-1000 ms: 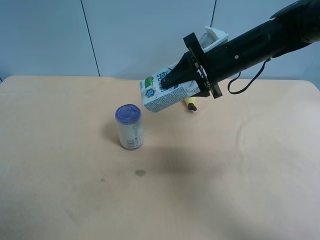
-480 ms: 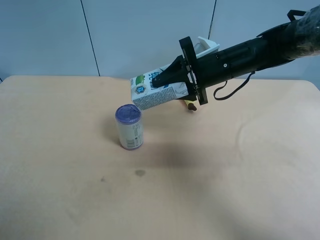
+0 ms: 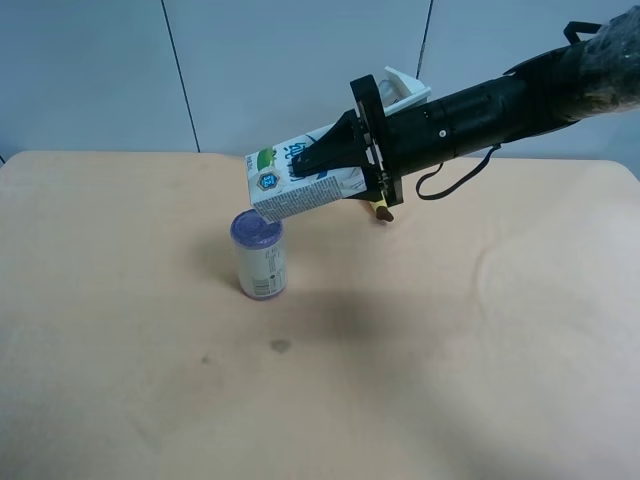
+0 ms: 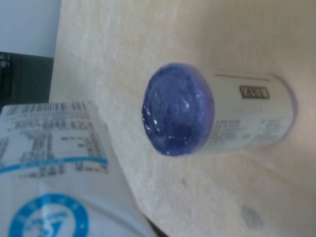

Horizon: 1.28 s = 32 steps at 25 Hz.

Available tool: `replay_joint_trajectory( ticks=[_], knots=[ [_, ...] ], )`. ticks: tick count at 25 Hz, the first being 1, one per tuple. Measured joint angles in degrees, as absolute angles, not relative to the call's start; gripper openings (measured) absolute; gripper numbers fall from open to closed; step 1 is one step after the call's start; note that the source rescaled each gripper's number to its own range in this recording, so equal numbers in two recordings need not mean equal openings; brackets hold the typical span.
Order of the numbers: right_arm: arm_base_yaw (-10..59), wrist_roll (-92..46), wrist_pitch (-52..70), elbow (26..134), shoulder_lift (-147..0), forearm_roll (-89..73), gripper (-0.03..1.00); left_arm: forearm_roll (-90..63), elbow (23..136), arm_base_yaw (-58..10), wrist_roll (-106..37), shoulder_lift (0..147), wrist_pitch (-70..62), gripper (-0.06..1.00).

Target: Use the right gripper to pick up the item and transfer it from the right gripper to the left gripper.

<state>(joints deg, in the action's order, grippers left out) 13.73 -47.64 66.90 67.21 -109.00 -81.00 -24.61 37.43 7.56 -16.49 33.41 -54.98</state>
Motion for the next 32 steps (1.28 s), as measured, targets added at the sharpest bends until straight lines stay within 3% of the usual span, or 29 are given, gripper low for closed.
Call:
replay_joint_trajectory(
  ticks=[12, 21, 32],
  knots=[
    [13.73, -48.41, 66.94, 67.21, -109.0, -79.24, 0.02, -54.99, 41.95, 7.56, -39.72, 59.81, -54.91, 1.0],
    [15.95, -48.71, 66.94, 67.21, -109.0, -79.24, 0.02, -79.52, 42.02, 7.56, -59.24, 80.84, -68.01, 1.0],
    [18.09, -49.28, 66.83, 67.21, -109.0, -83.54, 0.02, -81.79, 48.14, 7.56, -64.25, 91.43, -68.83, 1.0]
  ],
)
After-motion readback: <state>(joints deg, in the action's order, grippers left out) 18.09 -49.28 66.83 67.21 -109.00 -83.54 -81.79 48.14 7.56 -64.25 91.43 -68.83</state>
